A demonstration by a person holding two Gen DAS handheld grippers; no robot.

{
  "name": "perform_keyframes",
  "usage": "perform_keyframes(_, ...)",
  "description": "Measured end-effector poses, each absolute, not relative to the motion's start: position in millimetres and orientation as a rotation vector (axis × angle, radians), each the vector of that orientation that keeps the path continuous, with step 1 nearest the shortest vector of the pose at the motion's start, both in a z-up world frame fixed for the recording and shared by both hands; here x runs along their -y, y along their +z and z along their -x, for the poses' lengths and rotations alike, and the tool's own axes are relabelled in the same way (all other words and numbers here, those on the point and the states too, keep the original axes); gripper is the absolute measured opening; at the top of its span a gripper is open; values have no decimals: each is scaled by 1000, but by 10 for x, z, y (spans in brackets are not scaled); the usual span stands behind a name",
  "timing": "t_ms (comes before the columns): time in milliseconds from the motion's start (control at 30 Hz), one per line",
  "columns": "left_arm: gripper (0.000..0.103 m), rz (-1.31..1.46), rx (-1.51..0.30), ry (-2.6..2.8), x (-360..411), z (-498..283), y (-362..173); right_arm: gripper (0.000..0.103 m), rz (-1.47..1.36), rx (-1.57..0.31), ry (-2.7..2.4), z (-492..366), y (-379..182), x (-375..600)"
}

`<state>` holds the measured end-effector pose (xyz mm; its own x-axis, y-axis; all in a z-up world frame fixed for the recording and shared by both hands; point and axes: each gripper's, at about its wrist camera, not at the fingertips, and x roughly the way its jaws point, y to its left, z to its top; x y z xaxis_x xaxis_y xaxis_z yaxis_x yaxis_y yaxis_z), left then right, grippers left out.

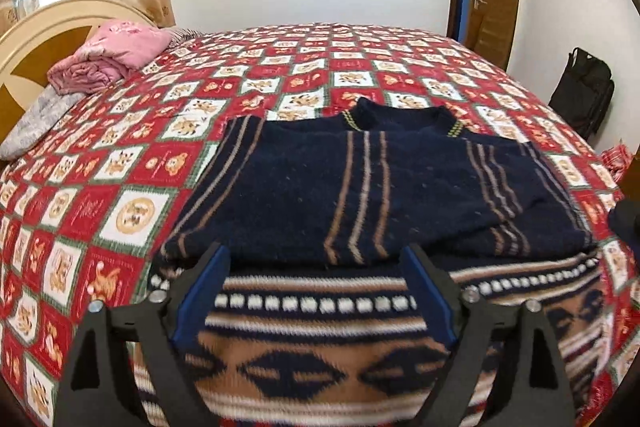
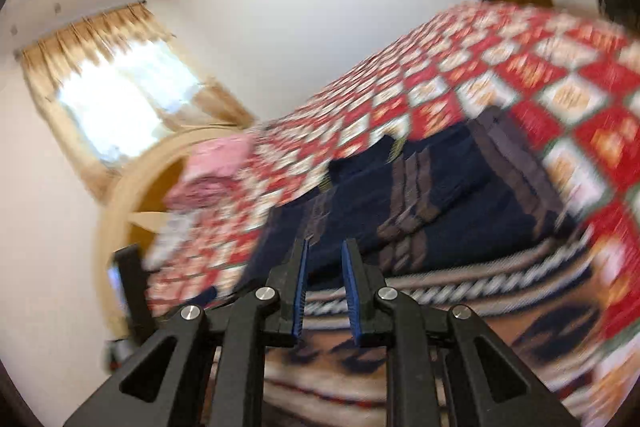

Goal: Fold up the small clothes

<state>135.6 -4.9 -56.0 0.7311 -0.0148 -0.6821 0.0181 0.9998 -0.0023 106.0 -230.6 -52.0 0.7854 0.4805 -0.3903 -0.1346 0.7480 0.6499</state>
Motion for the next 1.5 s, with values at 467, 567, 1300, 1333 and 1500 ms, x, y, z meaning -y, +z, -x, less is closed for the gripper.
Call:
perform_keyframes(467, 93, -4, -734, -101, -562, -440, -387, 18, -692, -677, 671, 426, 199, 2621)
perform_keyframes(567, 94, -53, -725, -132, -762, -209, -311, 18, -629, -659, 642, 797, 557, 2791)
perform_keyframes(1300, 101, -242, -734, -343, -760, 449, -364, 78, -13, -1003, 411, 675, -878, 1962)
perform_keyframes(1333, 101, -229, -733, -346, -762, 447, -360, 78, 52, -1017, 405, 644, -958, 1898)
perform_keyframes(1500, 101, -195, -738, -341, -785, 472, -339, 78, 214, -1084, 404, 493, -1240, 1736)
